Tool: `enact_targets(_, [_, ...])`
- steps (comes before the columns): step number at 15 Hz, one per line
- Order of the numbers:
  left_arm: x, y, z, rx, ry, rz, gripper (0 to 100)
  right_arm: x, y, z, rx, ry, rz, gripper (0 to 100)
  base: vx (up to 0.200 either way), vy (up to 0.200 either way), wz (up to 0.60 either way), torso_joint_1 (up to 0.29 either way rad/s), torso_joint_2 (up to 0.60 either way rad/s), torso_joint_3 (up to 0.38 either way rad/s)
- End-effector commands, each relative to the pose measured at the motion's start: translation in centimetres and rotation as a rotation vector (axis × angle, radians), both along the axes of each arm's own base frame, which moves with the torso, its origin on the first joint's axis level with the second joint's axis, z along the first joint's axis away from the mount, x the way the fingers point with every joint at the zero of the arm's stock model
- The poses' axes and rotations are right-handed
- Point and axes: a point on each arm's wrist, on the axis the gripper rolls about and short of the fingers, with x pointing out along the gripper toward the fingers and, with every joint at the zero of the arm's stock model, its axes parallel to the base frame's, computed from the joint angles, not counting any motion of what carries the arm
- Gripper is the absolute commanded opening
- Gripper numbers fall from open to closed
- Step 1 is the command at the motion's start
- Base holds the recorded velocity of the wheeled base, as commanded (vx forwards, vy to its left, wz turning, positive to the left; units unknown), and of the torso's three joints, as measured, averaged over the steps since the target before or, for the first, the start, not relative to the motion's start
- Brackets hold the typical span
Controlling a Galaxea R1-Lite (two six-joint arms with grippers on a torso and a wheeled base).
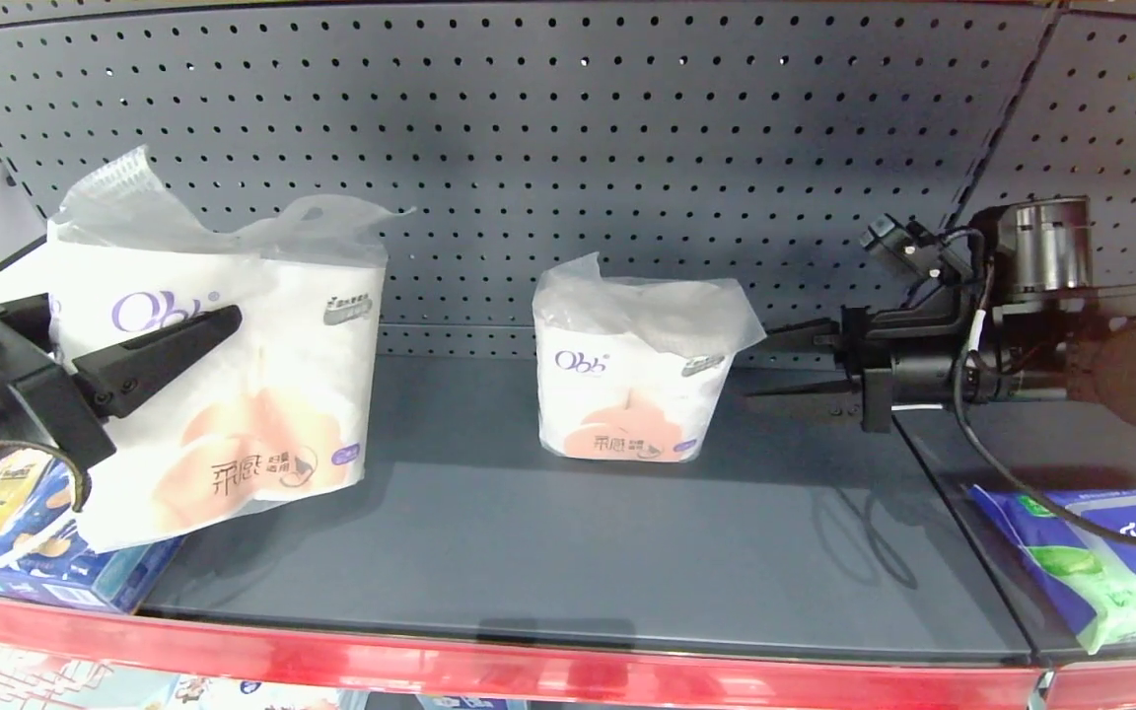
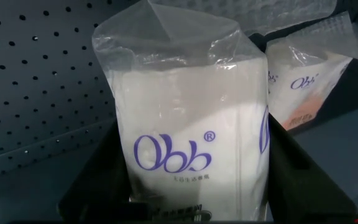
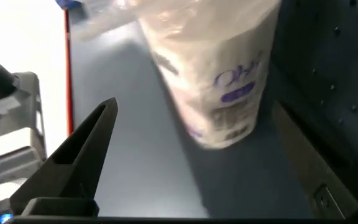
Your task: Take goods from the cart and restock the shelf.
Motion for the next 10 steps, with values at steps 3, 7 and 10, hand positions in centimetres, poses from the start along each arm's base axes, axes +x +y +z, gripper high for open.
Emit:
enact_targets(3, [0.0, 0.0, 0.0, 0.0, -0.001, 0.002, 0, 2.0, 1.0, -0.6, -0.006, -0.025, 0.032, 100, 0.0, 0.0, 0.0, 0.0, 0.0, 0.0])
enact_targets(7, [0.1, 0.0, 0.0, -0.001, 0.0, 0.005, 0, 3.2, 3.5, 0.0, 0.001, -0.075, 0.097, 100, 0.0, 0.0, 0.0, 0.0, 0.0, 0.0])
enact_targets(10, [0.0, 0.0, 0.0, -0.001, 0.0, 0.006, 0, 3.7, 4.4, -0.4, 0.001, -0.073, 0.119, 100, 0.0, 0.0, 0.0, 0.0, 0.0, 0.0])
